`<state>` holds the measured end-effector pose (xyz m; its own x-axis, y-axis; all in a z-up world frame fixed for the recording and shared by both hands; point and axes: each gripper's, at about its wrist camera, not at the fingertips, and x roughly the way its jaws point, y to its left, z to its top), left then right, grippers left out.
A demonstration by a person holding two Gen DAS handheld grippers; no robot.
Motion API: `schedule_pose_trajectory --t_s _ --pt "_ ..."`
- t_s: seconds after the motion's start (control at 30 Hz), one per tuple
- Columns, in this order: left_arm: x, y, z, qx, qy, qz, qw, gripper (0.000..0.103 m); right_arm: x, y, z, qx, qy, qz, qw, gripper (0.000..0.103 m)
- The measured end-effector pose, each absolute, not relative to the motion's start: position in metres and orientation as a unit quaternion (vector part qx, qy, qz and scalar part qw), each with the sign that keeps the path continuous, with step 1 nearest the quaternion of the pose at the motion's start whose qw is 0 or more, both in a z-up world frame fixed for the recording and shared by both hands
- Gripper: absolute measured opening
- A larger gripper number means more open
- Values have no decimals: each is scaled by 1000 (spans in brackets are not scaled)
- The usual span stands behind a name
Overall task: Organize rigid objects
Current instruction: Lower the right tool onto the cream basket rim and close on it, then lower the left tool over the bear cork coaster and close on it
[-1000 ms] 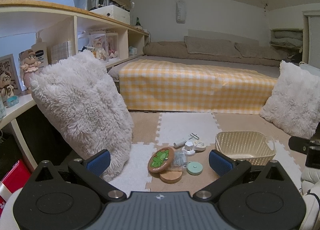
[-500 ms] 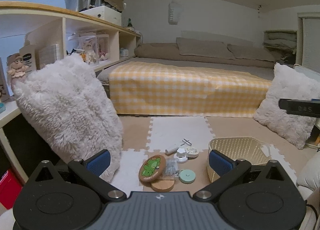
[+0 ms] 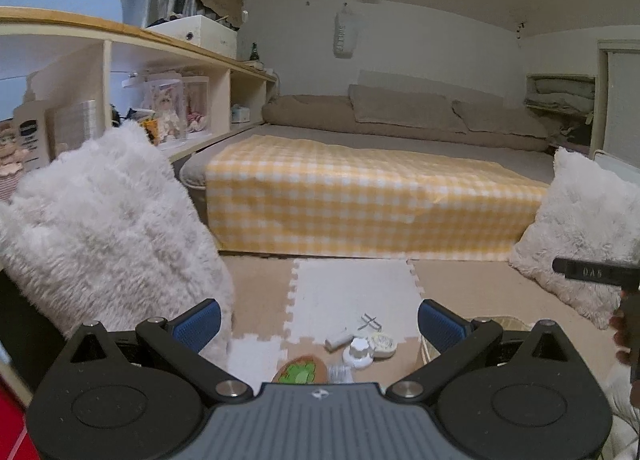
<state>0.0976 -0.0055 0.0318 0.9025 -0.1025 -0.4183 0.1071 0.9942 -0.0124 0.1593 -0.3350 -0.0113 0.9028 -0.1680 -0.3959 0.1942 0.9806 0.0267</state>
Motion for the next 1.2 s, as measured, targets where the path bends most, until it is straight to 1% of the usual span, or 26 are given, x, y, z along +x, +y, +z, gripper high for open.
schedule_pose_trajectory --t_s 0.2,0.3,0.37,0.43,0.47,0.53,0.57,0.6,0.63,0.67,0.73,0.77,0.8,0.97,1.2 --pt "135 -7 30 13 221 -64 973 103 178 -357 -36 55 225 -103 967 103" --pt "155 -10 28 22 222 -57 973 103 188 -365 -50 54 259 -104 959 103" --pt "168 -12 25 26 224 -56 973 103 195 -369 -59 60 291 -101 949 99" --pt "179 -11 21 25 221 -65 973 103 201 -374 -67 69 314 -89 943 80" --pt "184 -9 19 24 221 -71 972 103 204 -375 -70 74 325 -82 939 76" --pt "195 -8 13 29 224 -72 971 103 207 -373 -76 71 344 -77 933 63" --pt "201 -7 10 32 225 -66 972 103 209 -371 -79 66 354 -73 930 60" --pt "205 -6 7 34 225 -61 972 103 209 -369 -82 62 364 -65 927 55" --pt "210 -4 4 34 227 -59 972 103 210 -366 -84 59 373 -54 924 47" --pt "216 -2 0 34 232 -58 970 103 211 -363 -88 54 384 -44 921 43" --pt "226 3 -6 31 247 -60 967 103 213 -358 -93 43 400 -42 915 26" --pt "231 5 -9 30 257 -63 964 103 214 -356 -95 38 406 -44 912 21" --pt "236 7 -13 27 267 -67 961 103 214 -355 -96 36 409 -47 910 13" --pt "261 20 -33 7 317 -77 945 103 217 -351 -101 35 426 -50 903 7" --pt "289 32 -67 -51 406 -91 908 103 222 -355 -102 47 435 -58 897 7"
